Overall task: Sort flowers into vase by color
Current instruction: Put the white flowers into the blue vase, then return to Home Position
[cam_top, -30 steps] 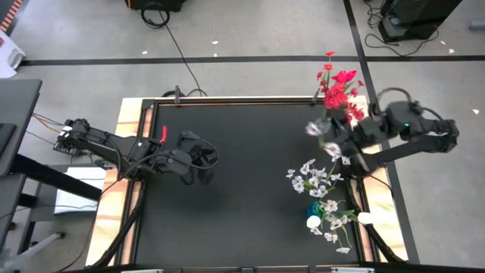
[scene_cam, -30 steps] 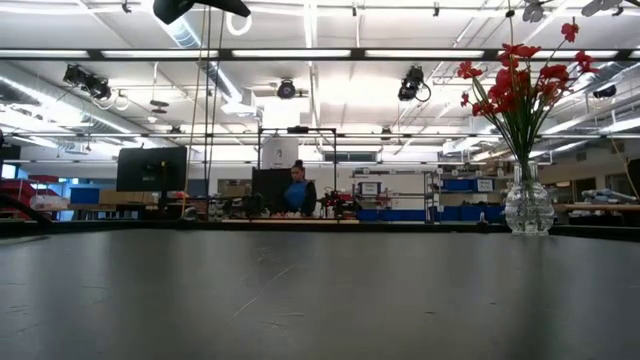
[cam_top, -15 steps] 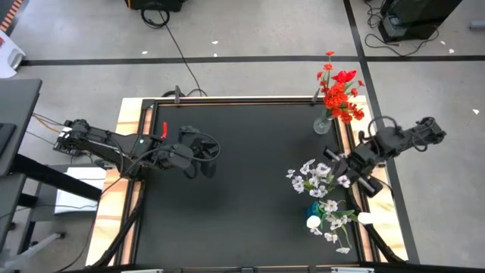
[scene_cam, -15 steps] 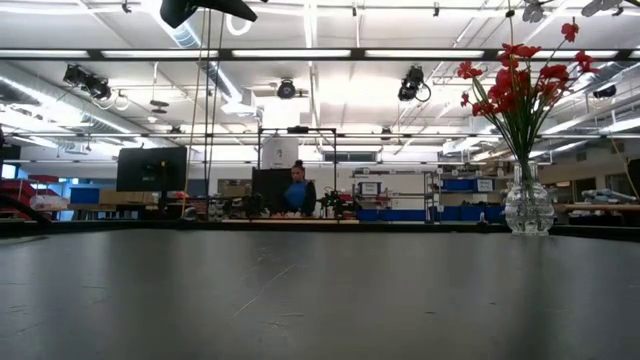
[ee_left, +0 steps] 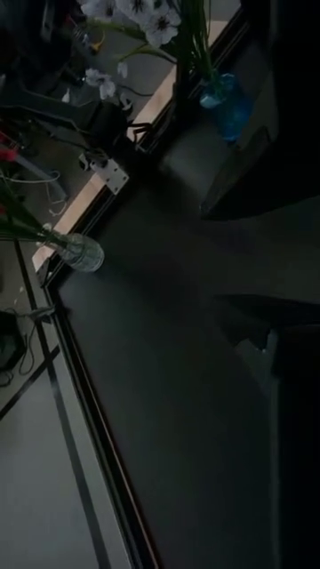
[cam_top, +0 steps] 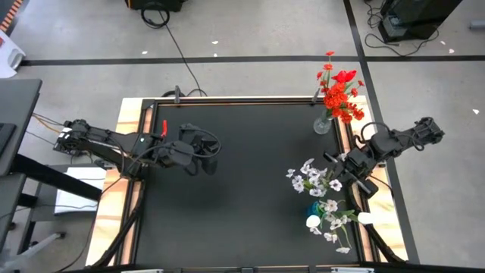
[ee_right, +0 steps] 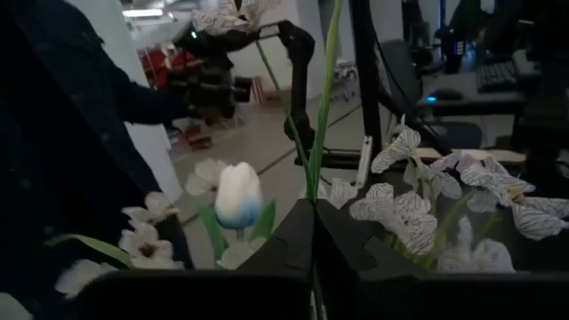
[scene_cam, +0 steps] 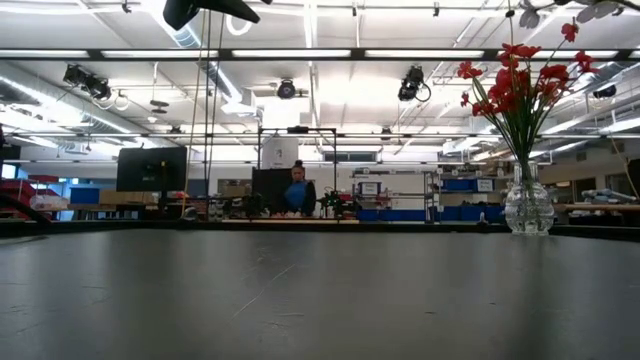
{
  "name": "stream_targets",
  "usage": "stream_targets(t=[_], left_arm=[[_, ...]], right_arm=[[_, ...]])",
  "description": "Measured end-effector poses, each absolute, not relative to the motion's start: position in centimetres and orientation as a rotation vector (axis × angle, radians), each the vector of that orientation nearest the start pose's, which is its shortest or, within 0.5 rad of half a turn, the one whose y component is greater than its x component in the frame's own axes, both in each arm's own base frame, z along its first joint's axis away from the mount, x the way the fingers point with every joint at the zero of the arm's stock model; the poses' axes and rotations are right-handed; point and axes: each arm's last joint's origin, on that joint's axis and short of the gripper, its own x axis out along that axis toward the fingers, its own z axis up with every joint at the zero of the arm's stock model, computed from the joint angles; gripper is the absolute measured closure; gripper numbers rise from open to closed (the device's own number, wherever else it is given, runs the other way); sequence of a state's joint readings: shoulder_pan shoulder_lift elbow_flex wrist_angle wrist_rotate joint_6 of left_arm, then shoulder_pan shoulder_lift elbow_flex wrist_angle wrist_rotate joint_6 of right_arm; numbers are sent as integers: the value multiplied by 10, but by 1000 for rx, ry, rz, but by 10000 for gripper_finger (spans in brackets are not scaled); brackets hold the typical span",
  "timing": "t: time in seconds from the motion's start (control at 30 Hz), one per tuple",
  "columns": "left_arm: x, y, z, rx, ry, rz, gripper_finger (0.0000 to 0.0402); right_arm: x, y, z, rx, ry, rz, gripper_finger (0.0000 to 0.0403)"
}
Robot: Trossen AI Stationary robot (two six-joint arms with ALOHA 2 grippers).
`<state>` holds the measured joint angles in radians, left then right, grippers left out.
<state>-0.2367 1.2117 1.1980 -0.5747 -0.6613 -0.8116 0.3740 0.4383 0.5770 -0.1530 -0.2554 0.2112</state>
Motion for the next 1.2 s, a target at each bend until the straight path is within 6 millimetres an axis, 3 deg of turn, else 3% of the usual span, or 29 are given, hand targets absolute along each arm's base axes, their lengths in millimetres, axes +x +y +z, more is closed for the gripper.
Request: stream_targets(t=[0.4, 0.73, 0.93, 1.2], left_arm=[[246, -35, 357, -514, 330, 615, 251], [247, -34, 357, -539, 331, 606, 251], [247, -34, 357, -547, 333, 600, 251], [247, -34, 357, -548, 333, 599, 251]], right_arm=[[85, 42, 307, 332, 121, 653, 319], [75, 41, 299, 411, 245, 732, 315], [58, 34, 319, 446, 9, 774, 315], [39, 22, 337, 518, -247, 695, 315]])
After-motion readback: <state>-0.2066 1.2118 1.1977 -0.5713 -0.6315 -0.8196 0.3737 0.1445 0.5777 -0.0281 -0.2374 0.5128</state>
